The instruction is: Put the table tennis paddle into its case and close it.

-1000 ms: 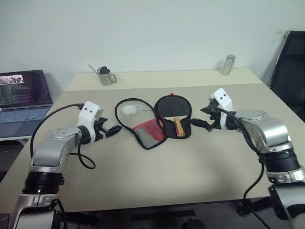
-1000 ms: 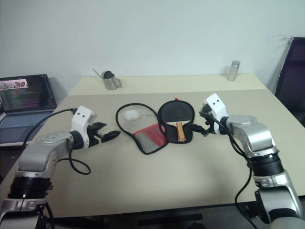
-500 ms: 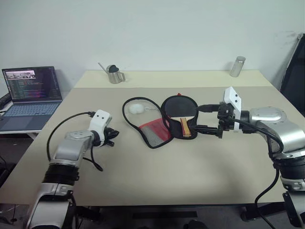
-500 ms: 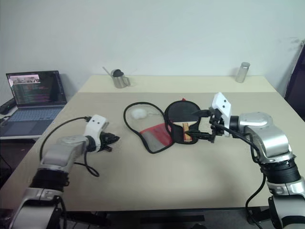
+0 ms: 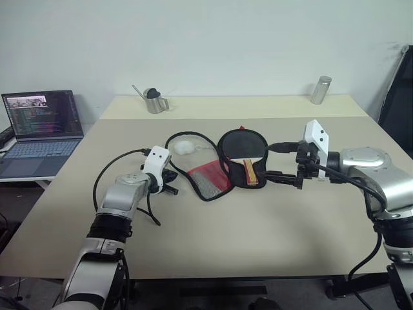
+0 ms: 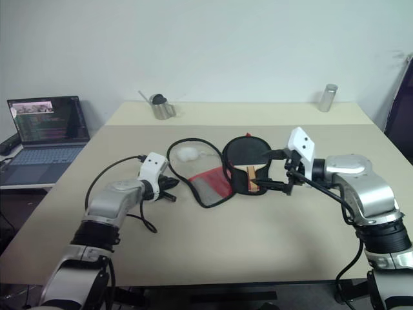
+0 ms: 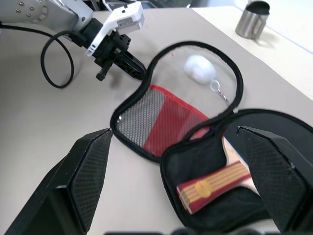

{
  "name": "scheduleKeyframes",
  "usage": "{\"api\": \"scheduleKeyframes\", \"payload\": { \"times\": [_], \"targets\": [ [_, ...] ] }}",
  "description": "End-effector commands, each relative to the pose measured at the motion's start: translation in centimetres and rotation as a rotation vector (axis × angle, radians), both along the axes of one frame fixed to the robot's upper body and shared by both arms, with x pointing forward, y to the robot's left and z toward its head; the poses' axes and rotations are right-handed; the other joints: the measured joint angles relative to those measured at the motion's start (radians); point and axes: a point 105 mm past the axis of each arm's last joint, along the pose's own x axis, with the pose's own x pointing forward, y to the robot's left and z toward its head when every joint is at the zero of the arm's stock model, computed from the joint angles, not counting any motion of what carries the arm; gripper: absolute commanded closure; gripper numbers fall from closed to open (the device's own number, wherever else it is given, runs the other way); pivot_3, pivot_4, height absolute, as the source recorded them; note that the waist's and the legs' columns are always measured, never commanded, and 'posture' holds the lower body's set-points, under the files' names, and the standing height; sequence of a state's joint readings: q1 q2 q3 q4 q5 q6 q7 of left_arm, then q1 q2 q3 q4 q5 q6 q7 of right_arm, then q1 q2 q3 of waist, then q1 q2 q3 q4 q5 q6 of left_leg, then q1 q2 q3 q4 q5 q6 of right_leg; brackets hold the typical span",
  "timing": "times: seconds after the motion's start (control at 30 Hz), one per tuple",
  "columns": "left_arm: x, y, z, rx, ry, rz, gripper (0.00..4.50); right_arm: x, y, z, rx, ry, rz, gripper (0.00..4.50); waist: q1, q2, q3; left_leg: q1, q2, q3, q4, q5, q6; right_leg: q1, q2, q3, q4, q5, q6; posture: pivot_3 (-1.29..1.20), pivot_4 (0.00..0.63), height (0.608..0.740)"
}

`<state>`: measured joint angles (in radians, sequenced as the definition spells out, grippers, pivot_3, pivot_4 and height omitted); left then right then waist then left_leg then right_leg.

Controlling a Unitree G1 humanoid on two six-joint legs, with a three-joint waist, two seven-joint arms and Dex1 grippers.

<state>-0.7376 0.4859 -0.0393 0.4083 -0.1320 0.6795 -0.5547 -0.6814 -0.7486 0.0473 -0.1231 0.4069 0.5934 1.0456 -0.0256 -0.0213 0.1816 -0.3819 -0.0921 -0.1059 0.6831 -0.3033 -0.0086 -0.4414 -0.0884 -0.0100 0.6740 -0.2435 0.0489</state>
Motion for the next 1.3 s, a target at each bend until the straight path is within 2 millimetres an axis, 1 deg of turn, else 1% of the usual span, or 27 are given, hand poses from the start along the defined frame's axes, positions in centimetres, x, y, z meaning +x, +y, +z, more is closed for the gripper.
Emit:
{"api": "scheduleKeyframes", "payload": {
  "times": [0.03,0.1,0.2,0.27,0.37,0.4,0.47,0.53,0.6,0.67,0.77,0.83,0.87,0.9,0.93,1.0,1.07,1.1,1.2,1.3],
  "targets": [
    [0.5,-2.1,3.0,-0.122,-0.074,-0.074,4.43,-0.4,-1.6,2.2,-0.012,-0.093,-0.031,0.0,0.001,0.0,0.0,0.0,0.0,0.0,0.0,0.0,0.0,0.0,0.0,0.0,0.0,0.0,0.0,0.0,0.15,0.74],
    [0.7,-3.9,4.5,-0.18,-0.117,-0.138,4.43,-0.1,-2.9,2.7,-0.024,-0.108,-0.073,0.0,0.004,0.0,0.0,-0.001,0.0,0.0,0.001,0.0,0.0,0.0,0.0,-0.001,0.0,0.0,0.0,0.0,0.15,0.74],
    [1.1,-8.0,7.8,-0.247,-0.228,-0.256,4.43,0.1,-4.5,3.7,-0.04,-0.133,-0.126,0.0,0.015,-0.001,0.0,-0.001,0.0,0.0,0.002,0.0,0.0,0.001,0.0,-0.001,0.0,0.0,0.0,0.0,0.15,0.74],
    [1.2,-9.8,9.3,-0.248,-0.294,-0.308,4.43,0.1,-4.8,3.8,-0.043,-0.139,-0.137,0.0,0.024,-0.001,0.0,-0.002,0.0,-0.001,0.004,0.0,0.0,0.001,0.0,-0.002,0.0,0.0,0.0,0.0,0.15,0.74],
    [1.7,-12.6,12.0,-0.321,-0.366,-0.371,4.43,-0.1,-4.9,3.9,-0.045,-0.146,-0.144,0.0,0.023,-0.001,0.0,-0.002,0.0,0.001,0.004,0.0,0.0,0.001,0.0,-0.001,0.0,0.0,0.0,0.0,0.15,0.74],
    [2.1,-13.9,12.5,-0.33,-0.376,-0.364,4.43,-0.2,-4.9,4.0,-0.043,-0.15,-0.148,0.0,0.024,-0.001,0.0,-0.002,0.0,0.001,0.004,0.0,0.0,0.001,0.0,-0.001,0.001,0.0,0.0,0.0,0.15,0.74],
    [2.8,-15.5,12.8,-0.326,-0.387,-0.338,4.43,-0.4,-4.9,4.1,-0.042,-0.154,-0.153,0.0,0.027,-0.002,0.001,-0.002,0.0,0.0,0.007,0.0,0.0,0.001,0.0,-0.002,0.001,0.0,0.0,0.0,0.15,0.74],
    [3.9,-16.6,12.4,-0.299,-0.404,-0.25,4.43,-0.6,-4.8,4.0,-0.037,-0.156,-0.162,0.0,0.027,-0.002,0.001,-0.003,0.0,0.001,0.009,0.0,0.0,0.002,0.0,-0.001,0.002,0.0,0.0,0.0,0.15,0.74],
    [4.5,-17.4,11.9,-0.296,-0.408,-0.198,4.43,-0.7,-4.7,3.8,-0.028,-0.152,-0.178,0.0,0.027,-0.002,0.001,-0.003,-0.001,0.001,0.009,-0.001,0.0,0.002,-0.001,-0.001,0.002,0.0,0.001,0.0,0.15,0.74],
    [5.2,-16.7,12.0,-0.309,-0.41,-0.135,4.43,-0.8,-4.3,3.5,-0.009,-0.138,-0.193,0.0,0.024,-0.002,0.001,-0.003,-0.001,0.002,0.01,-0.001,0.0,0.001,-0.001,-0.001,0.003,0.0,0.001,0.0,0.15,0.74],
    [5.4,-15.5,13.1,-0.338,-0.438,-0.137,4.43,0.1,-3.9,3.1,0.063,-0.095,-0.287,0.0,0.017,-0.003,0.001,-0.002,0.001,0.003,0.01,-0.001,0.0,0.0,0.0,0.0,0.006,0.0,0.001,0.0,0.15,0.74],
    [4.6,-14.8,13.7,-0.333,-0.457,-0.247,4.43,2.0,-4.1,2.4,0.162,-0.023,-0.435,0.0,0.015,-0.003,0.001,-0.002,0.001,0.003,0.01,0.0,0.0,0.0,0.0,0.0,0.007,0.001,0.001,0.0,0.15,0.74],
    [4.1,-14.0,13.9,-0.323,-0.462,-0.3,4.43,3.1,-4.0,1.8,0.235,0.046,-0.519,0.0,0.011,-0.002,0.001,-0.002,0.001,0.003,0.01,0.0,0.0,0.0,0.0,0.0,0.007,0.001,0.001,0.0,0.15,0.74],
    [3.7,-13.5,14.0,-0.314,-0.463,-0.336,4.43,3.7,-3.9,1.2,0.279,0.1,-0.574,0.0,0.007,-0.002,0.001,-0.001,0.001,0.003,0.011,0.0,0.0,0.0,0.0,0.001,0.007,0.001,0.0,0.0,0.15,0.74],
    [3.2,-12.6,14.0,-0.316,-0.449,-0.365,4.28,4.3,-3.7,0.4,0.309,0.154,-0.629,0.0,0.009,-0.002,0.001,-0.002,0.001,0.002,0.011,0.0,0.0,0.0,0.0,0.002,0.007,0.001,0.0,0.0,0.15,0.74],
    [1.9,-9.9,13.6,-0.282,-0.434,-0.403,3.9,6.3,-4.3,-1.6,0.448,0.3,-0.818,0.0,0.003,-0.001,0.0,-0.002,0.001,0.001,0.011,0.0,0.0,0.0,0.0,0.001,0.006,0.001,-0.001,0.0,0.15,0.74],
    [0.4,-7.9,13.3,-0.272,-0.406,-0.438,3.16,7.4,-4.4,-3.5,0.533,0.412,-0.937,0.0,-0.004,-0.001,0.0,-0.002,0.0,0.001,0.01,0.0,0.0,0.0,0.0,0.002,0.006,0.001,-0.001,0.0,0.15,0.74],
    [-0.1,-7.4,13.1,-0.275,-0.391,-0.446,2.88,7.5,-4.4,-3.9,0.546,0.432,-0.955,0.0,-0.004,-0.001,0.0,-0.002,0.0,0.0,0.01,0.0,0.0,0.0,0.0,0.002,0.006,0.001,-0.001,0.0,0.15,0.74],
    [-1.9,-5.3,12.5,-0.276,-0.345,-0.461,1.81,7.6,-4.0,-4.4,0.577,0.477,-0.954,0.0,-0.001,-0.001,0.0,-0.005,-0.001,-0.002,0.011,0.0,0.0,-0.002,0.0,0.001,0.006,0.001,-0.001,0.0,0.15,0.74],
    [-4.0,-1.8,11.1,-0.256,-0.275,-0.432,0.77,7.5,-3.1,-4.8,0.616,0.556,-0.921,0.0,-0.007,0.0,0.0,-0.005,-0.001,-0.002,0.011,0.0,0.0,-0.002,0.0,0.001,0.005,0.001,-0.001,0.0,0.15,0.74]
  ]
}}
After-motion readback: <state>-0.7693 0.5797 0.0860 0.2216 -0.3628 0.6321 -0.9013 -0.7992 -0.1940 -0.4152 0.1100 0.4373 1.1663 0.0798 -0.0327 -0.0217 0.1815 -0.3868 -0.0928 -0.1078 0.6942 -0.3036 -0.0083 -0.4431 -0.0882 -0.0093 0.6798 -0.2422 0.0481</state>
